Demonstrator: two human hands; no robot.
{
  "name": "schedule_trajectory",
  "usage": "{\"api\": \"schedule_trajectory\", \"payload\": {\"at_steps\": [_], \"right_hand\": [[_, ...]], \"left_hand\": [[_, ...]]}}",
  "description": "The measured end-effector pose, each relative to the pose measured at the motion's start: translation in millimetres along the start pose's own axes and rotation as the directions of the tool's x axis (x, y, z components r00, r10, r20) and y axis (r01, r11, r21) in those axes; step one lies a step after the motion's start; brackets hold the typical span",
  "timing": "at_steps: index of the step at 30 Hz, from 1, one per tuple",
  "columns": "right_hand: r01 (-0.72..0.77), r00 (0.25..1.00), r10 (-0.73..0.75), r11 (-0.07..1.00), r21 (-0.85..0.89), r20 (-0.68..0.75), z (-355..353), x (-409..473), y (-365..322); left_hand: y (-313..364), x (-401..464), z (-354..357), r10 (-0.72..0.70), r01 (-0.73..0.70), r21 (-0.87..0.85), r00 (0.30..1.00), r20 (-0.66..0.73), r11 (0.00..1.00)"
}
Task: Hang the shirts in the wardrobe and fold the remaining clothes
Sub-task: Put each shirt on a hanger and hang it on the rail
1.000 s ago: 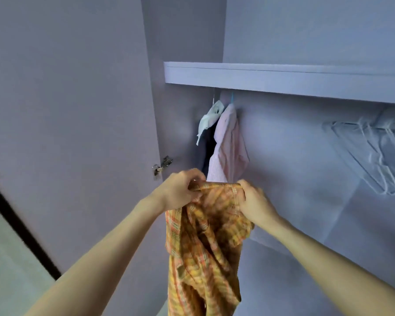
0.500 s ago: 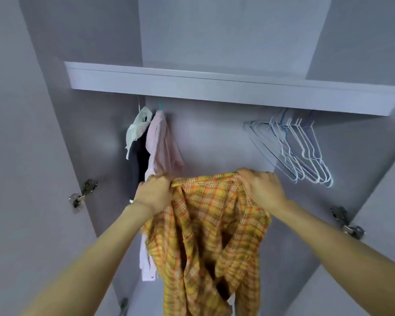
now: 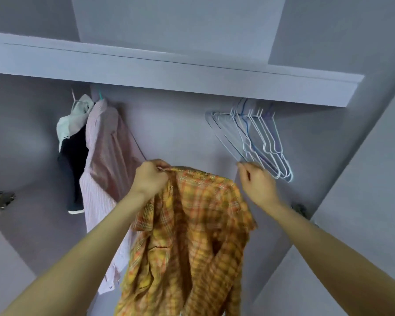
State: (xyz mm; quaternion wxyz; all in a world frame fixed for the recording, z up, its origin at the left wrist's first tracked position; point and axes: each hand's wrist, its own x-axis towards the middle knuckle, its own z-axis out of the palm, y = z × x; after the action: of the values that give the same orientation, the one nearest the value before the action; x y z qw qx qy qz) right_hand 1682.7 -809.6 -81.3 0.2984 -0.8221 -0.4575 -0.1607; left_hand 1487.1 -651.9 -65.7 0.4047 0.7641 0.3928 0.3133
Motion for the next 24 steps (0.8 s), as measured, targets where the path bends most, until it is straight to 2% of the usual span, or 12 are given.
{"api": "schedule_trajectory", "payload": {"at_steps": [2,5,9,12,14,16,20,24], "right_hand": [[-0.118,0.993,0.119,0.982,-0.144,-0.002,2,16,10],[-0.262,0.953,0.296,0.908,-0.327,0.060,12,30,27],[-0.275,0.939,0.334,0.870,-0.409,0.081,28,37,36],[-0.272,0.950,0.310,0.876,-0.398,0.034,34,44,38],[-0.274,0.956,0.293,0.897,-0.347,0.000,38,51,36],[-0.321,0.946,0.323,0.923,-0.212,-0.024,40,58,31],[-0.297,0.955,0.297,0.955,0.000,0.005,40,69,15],[-0.284,0.959,0.281,0.926,0.250,0.050,36,69,2]], "left_hand": [[9,4,6,-0.004,0.002,-0.033,0.997,-0.076,0.999],[11,2,20,0.015,-0.015,-0.005,0.995,-0.094,1.000],[-5,-3,29,0.022,-0.017,0.054,0.994,-0.104,0.998],[-13,-3,26,0.018,-0.007,0.090,0.992,-0.122,0.996],[-15,-2,24,0.017,-0.003,0.106,0.991,-0.136,0.994],[-16,-1,21,0.008,0.009,0.113,0.989,-0.145,0.994],[-17,-1,13,-0.007,0.028,0.124,0.986,-0.168,0.992],[-22,-5,6,-0.026,0.051,0.136,0.984,-0.179,0.989]]}}
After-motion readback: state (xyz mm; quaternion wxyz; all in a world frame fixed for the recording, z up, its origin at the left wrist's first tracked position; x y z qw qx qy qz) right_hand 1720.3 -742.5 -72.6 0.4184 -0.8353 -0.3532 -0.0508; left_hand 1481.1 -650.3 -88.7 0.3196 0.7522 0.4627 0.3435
